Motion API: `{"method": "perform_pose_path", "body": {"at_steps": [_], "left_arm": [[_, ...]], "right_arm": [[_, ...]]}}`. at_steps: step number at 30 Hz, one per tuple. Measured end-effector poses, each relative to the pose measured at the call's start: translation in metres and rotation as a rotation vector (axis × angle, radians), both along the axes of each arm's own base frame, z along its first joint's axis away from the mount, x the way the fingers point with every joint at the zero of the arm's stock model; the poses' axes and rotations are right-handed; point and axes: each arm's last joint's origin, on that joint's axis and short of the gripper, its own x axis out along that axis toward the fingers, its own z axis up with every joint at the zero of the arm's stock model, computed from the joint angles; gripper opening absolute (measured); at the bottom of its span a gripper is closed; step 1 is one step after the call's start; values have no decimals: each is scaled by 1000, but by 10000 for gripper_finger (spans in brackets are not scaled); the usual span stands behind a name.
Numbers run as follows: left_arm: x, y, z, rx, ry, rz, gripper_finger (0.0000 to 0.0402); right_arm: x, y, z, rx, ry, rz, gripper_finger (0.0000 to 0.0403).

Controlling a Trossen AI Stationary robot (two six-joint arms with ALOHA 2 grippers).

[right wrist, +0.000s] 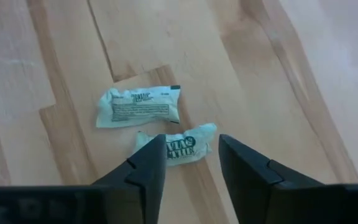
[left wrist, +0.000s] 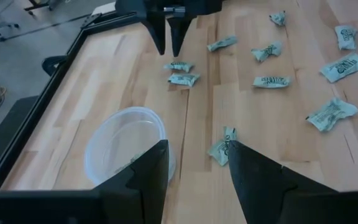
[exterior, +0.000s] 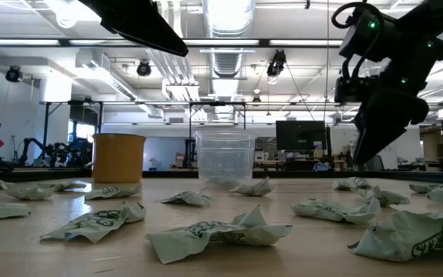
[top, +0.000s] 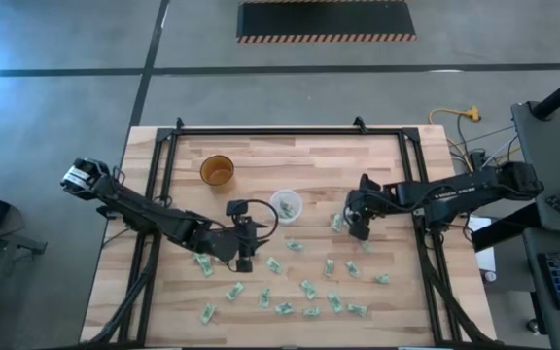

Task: Pick and place Stevia / Truvia into bins
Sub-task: Put the stevia packet into the transparent container

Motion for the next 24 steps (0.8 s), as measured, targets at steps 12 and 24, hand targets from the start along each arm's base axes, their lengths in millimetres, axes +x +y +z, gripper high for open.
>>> {"method": "perform_pose_path", "body": {"at_steps": [12,24], "left_arm": [[0,0,-1,0,2,1,150],[0,-1,-2,-18,-1,8,150]], "right_arm": [[3,0,-7,37,-47,-71,187],[8,-8,-31,84,62,-215,177]]}}
